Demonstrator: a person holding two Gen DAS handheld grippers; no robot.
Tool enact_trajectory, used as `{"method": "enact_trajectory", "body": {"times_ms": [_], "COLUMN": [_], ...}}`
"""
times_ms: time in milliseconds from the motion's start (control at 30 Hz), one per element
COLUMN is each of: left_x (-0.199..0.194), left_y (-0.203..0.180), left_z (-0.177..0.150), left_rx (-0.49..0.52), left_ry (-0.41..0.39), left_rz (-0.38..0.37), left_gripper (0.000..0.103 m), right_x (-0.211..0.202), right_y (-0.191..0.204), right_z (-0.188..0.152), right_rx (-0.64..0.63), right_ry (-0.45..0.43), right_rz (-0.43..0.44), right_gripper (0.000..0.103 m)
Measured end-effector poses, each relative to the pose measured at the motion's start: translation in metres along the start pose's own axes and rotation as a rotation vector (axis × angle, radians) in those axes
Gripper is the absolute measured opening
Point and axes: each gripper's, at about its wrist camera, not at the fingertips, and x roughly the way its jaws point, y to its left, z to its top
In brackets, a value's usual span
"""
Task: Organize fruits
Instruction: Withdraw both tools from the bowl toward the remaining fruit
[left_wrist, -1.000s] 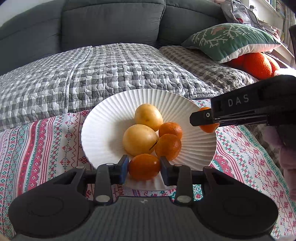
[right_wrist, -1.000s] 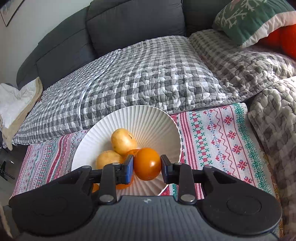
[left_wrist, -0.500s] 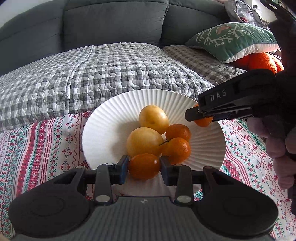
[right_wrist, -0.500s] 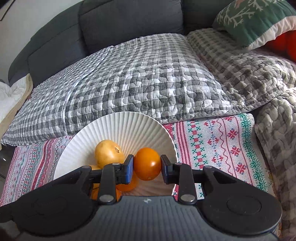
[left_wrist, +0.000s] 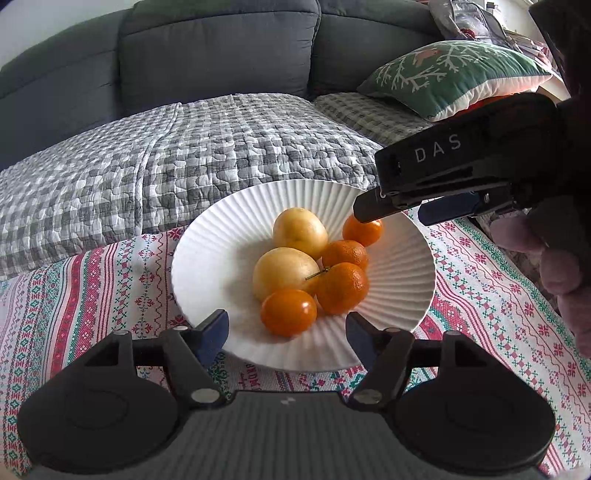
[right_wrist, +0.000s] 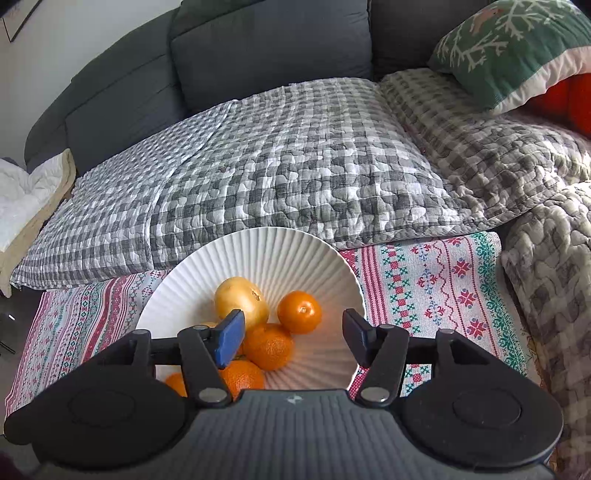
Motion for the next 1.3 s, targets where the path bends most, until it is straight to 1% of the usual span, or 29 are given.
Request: {"method": "enact_trajectory", "body": {"times_ms": [100,167,333,400,600,767,933,1033,1167,1300], "left_x": [-0.011,-0.019,-0.037,-0.045,-0.069,-0.082,-0.094,-0.099,-0.104,-0.110], "left_y": [0.000,0.001,0.002,0.002,0.002,0.006,0.012,0.015,0.019,0.024], "left_z": [-0.003,-0.004,-0.010,-0.012,-0.022,-0.031,-0.040,-0.045,-0.051,-0.059], "left_rx": [-0.004,-0.009,-0.018,-0.021,-0.039,-0.055,-0.070,-0.075,-0.085,-0.081], "left_ry": [0.001,0.002,0.007,0.011,0.014,0.018,0.022,0.031,0.050,0.060], "left_rz": [-0.001,0.002,0.003,0.005,0.002,0.005,0.022,0.035,0.049,0.061], "left_gripper": [0.075,0.077,0.081,0.084,0.090,0.092,0.094,0.094,0.096,0.097], "right_x": [-0.011,-0.018,-0.037,-0.044,-0.062,-0.075,-0.087,-0.093,-0.099,-0.102], "right_y": [0.007,0.008,0.011,0.012,0.022,0.027,0.029,0.029,0.034,0.040], "right_z": [-0.002,-0.005,-0.016,-0.021,-0.038,-0.054,-0.071,-0.080,-0.091,-0.103], "right_rx": [-0.017,-0.010,-0.012,-0.004,-0.008,0.004,0.013,0.035,0.018,-0.011], "right_ry": [-0.002,0.000,0.004,0.005,0.011,0.022,0.029,0.033,0.034,0.042], "right_rz": [-0.023,-0.033,-0.067,-0.072,-0.090,-0.070,-0.068,-0.052,-0.071,-0.071], "right_gripper": [0.068,0.072,0.075,0.078,0.082,0.083,0.084,0.085,0.086,0.089]}}
